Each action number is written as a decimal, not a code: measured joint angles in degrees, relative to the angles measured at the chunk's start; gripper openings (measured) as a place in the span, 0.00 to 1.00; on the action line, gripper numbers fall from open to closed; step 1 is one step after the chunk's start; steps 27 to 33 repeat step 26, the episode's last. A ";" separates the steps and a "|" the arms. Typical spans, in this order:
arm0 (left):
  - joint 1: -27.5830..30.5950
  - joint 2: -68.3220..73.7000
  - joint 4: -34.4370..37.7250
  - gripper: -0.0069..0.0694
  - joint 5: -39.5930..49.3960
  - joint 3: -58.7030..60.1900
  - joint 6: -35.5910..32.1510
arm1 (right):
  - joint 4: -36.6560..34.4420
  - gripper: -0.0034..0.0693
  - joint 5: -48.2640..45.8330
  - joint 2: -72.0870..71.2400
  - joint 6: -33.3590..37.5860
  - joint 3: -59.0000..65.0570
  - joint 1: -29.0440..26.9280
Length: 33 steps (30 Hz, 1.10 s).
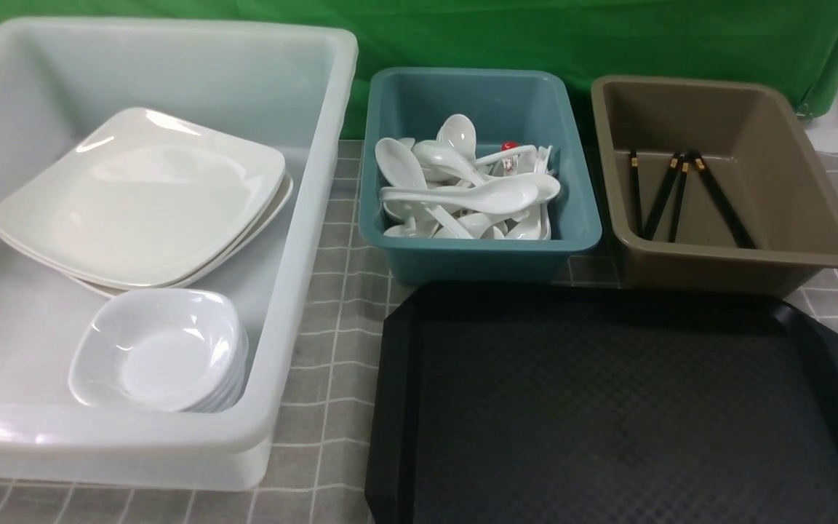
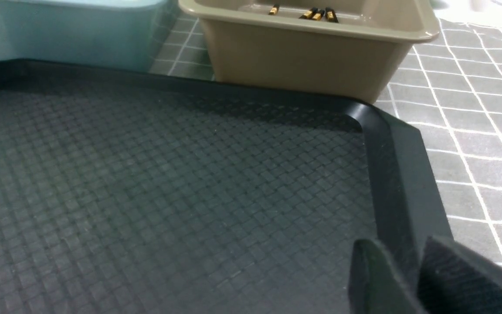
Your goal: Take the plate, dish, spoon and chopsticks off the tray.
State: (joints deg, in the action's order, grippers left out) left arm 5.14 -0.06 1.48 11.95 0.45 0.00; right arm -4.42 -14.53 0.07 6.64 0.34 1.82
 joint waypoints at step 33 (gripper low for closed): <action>0.00 0.00 -0.04 0.10 0.00 0.00 0.00 | 0.00 0.37 0.00 0.00 0.00 0.00 0.00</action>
